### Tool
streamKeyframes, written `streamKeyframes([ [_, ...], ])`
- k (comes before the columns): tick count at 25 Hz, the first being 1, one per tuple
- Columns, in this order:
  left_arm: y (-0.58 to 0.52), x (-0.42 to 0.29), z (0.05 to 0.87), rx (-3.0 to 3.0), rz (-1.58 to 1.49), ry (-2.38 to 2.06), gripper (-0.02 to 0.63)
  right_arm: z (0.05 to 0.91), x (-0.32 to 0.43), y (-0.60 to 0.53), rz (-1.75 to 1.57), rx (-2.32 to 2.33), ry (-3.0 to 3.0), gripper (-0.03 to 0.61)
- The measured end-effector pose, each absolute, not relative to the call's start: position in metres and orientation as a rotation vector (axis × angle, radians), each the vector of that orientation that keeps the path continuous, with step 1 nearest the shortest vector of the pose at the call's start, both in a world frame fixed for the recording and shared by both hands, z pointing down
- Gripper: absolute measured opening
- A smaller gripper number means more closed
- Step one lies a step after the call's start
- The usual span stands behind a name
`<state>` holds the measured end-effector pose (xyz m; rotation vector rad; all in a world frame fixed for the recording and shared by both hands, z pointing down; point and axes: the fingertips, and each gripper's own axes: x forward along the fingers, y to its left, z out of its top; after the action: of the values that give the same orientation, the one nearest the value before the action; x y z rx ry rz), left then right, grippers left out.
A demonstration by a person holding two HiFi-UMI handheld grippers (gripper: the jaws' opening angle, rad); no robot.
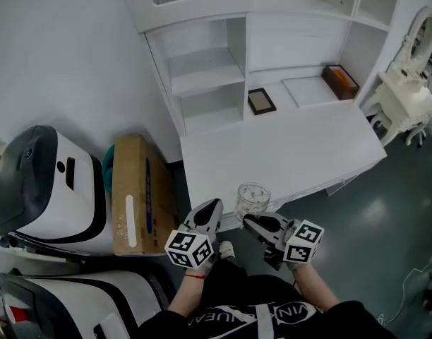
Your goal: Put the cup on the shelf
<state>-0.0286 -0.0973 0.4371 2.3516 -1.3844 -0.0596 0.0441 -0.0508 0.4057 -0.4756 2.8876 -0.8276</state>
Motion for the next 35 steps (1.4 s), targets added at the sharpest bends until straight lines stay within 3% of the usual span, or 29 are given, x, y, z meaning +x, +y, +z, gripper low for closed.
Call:
streamKeyframes([
  [35, -0.270, -0.095, 0.491, 2.304, 0.009, -1.322, 0.009, 0.440, -0.055, -0.252, -0.865, -0.442, 2.937, 0.017],
])
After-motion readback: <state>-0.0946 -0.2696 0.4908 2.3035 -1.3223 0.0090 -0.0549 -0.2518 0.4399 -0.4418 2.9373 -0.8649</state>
